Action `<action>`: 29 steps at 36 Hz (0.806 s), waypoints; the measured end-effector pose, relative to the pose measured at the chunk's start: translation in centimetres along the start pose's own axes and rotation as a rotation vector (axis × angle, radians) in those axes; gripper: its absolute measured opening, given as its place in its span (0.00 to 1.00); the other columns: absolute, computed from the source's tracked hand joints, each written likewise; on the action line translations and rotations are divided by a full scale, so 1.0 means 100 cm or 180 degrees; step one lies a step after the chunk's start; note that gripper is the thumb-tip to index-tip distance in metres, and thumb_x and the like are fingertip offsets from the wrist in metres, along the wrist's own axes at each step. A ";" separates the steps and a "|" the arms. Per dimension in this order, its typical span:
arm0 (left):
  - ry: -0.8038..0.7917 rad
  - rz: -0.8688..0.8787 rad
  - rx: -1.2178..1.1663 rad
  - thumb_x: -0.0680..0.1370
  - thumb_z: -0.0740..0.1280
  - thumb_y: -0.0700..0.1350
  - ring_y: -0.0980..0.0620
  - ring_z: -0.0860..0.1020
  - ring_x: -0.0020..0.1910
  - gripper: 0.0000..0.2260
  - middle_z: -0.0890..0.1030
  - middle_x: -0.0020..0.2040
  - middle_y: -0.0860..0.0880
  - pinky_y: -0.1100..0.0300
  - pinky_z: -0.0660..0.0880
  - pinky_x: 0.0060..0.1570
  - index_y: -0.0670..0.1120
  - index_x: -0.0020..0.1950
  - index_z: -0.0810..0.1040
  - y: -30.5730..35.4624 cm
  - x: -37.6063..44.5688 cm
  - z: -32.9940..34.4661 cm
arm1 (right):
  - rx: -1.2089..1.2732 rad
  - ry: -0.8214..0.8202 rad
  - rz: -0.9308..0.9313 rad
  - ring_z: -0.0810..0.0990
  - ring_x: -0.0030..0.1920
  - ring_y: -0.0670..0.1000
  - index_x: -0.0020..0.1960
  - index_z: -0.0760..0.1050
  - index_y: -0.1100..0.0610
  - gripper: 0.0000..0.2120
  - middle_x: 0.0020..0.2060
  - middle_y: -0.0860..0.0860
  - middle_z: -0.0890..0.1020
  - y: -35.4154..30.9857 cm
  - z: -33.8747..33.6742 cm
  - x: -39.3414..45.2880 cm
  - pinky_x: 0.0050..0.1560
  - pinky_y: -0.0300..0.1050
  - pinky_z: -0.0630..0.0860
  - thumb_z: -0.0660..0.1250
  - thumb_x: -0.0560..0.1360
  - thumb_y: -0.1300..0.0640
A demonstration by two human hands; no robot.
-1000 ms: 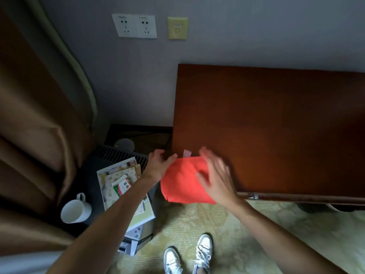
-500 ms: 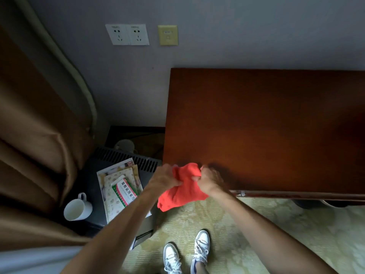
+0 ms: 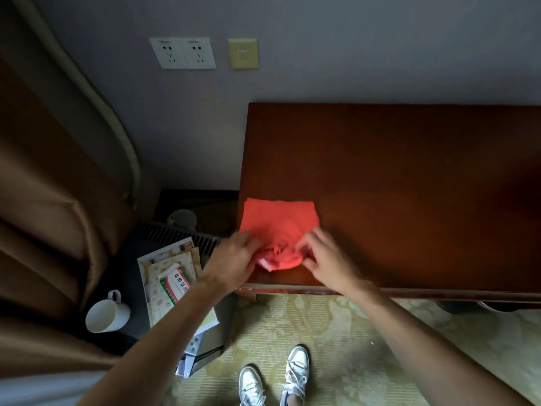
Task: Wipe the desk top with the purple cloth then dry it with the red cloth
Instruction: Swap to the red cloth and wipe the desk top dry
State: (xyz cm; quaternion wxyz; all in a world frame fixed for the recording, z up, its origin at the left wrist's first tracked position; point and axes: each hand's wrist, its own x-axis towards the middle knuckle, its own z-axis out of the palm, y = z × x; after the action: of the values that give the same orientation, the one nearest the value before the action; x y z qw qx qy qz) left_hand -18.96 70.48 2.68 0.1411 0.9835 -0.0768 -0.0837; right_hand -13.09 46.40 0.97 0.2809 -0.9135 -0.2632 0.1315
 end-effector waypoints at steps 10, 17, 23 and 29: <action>0.0474 -0.0457 -0.0824 0.80 0.68 0.49 0.54 0.79 0.50 0.07 0.74 0.56 0.53 0.58 0.76 0.43 0.51 0.56 0.82 -0.053 -0.021 0.016 | -0.0660 0.0633 -0.0135 0.78 0.57 0.55 0.62 0.76 0.54 0.22 0.58 0.51 0.78 -0.027 0.029 0.049 0.54 0.53 0.73 0.54 0.78 0.44; 0.0993 -0.0935 -0.1508 0.78 0.66 0.43 0.53 0.81 0.50 0.08 0.73 0.53 0.51 0.49 0.79 0.51 0.49 0.55 0.82 -0.082 -0.005 0.040 | -0.1398 0.0194 -0.0106 0.50 0.83 0.55 0.82 0.57 0.54 0.41 0.83 0.53 0.56 -0.031 0.101 0.091 0.79 0.66 0.49 0.44 0.79 0.30; 0.0852 -0.0781 -0.1475 0.78 0.65 0.41 0.51 0.82 0.51 0.11 0.74 0.55 0.48 0.46 0.80 0.52 0.46 0.59 0.80 -0.088 0.008 0.049 | -0.1553 0.0151 -0.0744 0.49 0.83 0.53 0.83 0.56 0.53 0.40 0.83 0.50 0.55 -0.029 0.107 0.043 0.78 0.67 0.52 0.52 0.79 0.30; 0.1235 -0.0770 -0.1585 0.81 0.63 0.44 0.55 0.80 0.47 0.10 0.75 0.56 0.50 0.46 0.79 0.45 0.47 0.61 0.76 -0.083 0.020 0.050 | -0.1552 -0.0335 -0.1483 0.45 0.83 0.49 0.83 0.53 0.46 0.39 0.83 0.45 0.50 -0.004 0.087 0.064 0.80 0.65 0.47 0.55 0.79 0.29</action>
State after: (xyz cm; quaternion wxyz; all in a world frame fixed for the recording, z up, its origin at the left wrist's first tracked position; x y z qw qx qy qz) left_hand -16.93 76.65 -4.78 0.3780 0.9184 0.0916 0.0728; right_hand -11.31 54.07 -6.43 0.0627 -0.8611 -0.5026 0.0440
